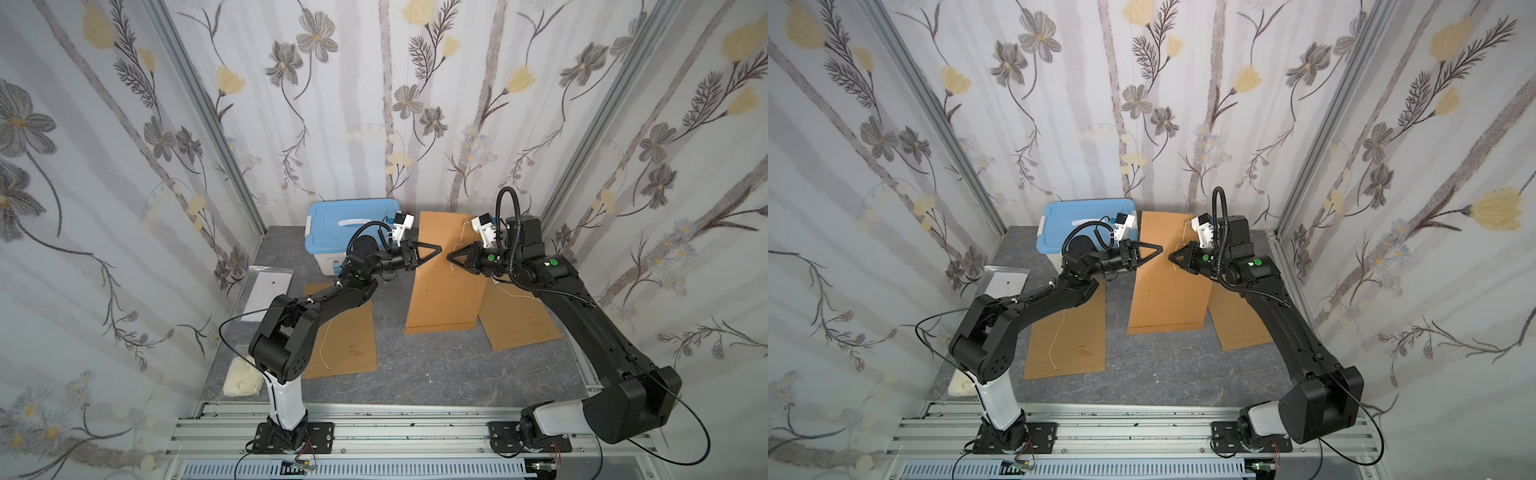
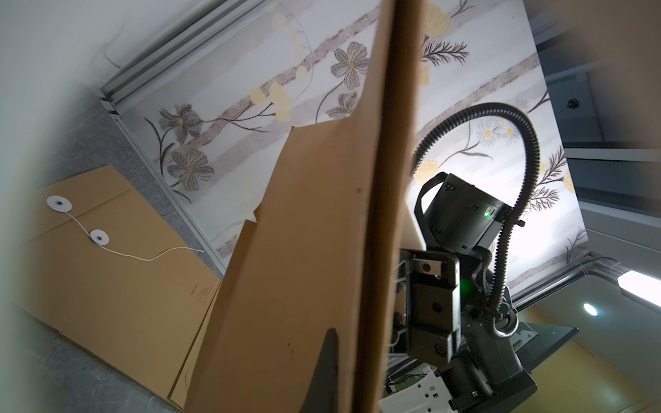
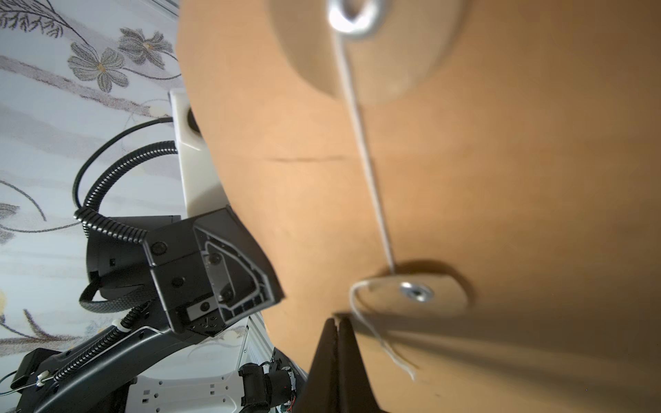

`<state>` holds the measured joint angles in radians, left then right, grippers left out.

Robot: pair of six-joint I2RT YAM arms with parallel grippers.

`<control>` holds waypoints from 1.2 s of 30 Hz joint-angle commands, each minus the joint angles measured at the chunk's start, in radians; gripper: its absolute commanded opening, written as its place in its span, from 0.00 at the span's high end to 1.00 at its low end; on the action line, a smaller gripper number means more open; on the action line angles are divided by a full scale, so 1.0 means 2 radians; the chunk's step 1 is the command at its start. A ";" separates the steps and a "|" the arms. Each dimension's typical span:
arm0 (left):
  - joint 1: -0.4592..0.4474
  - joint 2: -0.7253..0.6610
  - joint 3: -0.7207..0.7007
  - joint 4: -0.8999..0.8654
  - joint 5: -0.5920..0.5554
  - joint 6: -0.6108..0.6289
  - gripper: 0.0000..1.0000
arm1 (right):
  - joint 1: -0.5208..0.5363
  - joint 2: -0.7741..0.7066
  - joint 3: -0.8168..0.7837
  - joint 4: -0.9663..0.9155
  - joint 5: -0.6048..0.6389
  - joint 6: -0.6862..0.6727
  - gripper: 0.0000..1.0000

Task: Close the mouth of the file bag
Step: Close the file bag.

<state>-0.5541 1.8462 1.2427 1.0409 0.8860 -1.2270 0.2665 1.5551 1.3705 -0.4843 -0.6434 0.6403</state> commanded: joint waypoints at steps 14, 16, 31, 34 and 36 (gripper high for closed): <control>0.008 0.010 -0.009 0.110 -0.005 -0.066 1.00 | -0.053 -0.019 -0.050 0.060 0.008 -0.010 1.00; 0.009 0.012 -0.010 0.112 -0.005 -0.068 1.00 | -0.054 -0.032 -0.053 0.050 0.023 -0.031 1.00; 0.024 0.008 -0.045 0.130 -0.003 -0.084 1.00 | -0.116 -0.063 -0.119 0.024 0.104 -0.020 1.00; 0.025 -0.001 -0.074 0.114 -0.004 -0.067 1.00 | -0.120 -0.064 -0.137 0.038 0.095 -0.020 1.00; 0.027 -0.009 -0.093 0.073 -0.009 -0.043 1.00 | -0.120 -0.063 -0.148 0.051 0.086 -0.020 0.92</control>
<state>-0.5045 1.8503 1.0882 1.2224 0.8661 -1.3521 0.0254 1.4288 1.0924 -0.4438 -0.4492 0.6044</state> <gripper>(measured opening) 0.058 0.052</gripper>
